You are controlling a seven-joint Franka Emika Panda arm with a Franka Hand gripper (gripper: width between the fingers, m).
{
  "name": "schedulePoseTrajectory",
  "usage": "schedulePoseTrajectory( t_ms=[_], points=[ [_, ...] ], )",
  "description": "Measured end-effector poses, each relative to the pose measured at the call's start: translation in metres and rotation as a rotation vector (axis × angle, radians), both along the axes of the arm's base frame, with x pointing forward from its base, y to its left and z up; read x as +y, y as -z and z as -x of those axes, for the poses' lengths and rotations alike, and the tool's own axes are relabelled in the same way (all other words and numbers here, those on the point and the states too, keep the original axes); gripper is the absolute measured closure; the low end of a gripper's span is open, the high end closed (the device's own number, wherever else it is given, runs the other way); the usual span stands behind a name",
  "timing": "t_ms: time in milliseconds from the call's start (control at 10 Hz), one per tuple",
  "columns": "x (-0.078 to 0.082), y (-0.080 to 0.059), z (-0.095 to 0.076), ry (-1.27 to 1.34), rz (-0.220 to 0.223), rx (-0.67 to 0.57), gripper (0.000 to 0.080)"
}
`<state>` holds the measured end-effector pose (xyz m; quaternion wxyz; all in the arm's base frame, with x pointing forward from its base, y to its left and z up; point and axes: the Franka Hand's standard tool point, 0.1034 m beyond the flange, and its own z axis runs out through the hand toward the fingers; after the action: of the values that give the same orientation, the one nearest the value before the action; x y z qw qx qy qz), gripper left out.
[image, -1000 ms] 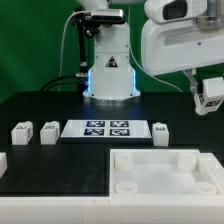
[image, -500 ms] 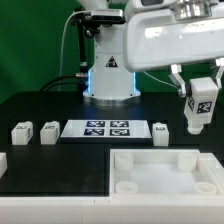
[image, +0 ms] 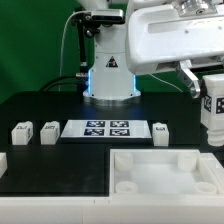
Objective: Assemble one leg
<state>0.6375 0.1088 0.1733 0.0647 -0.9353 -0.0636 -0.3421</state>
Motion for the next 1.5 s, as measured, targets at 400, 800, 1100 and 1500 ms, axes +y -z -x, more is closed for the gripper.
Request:
schedulePoseTrajectory(
  t_ms=[400,800,1100,1500],
  points=[
    [0.007,0.039,0.022,-0.014,0.007,0.031,0.0508],
    [0.004,0.074,0.022,-0.01,0.008,0.079,0.0508],
    [0.005,0.078,0.019,-0.011,0.004,0.088,0.0508],
    [-0.001,0.086,0.021,-0.006,0.008,0.093,0.0508]
  ],
)
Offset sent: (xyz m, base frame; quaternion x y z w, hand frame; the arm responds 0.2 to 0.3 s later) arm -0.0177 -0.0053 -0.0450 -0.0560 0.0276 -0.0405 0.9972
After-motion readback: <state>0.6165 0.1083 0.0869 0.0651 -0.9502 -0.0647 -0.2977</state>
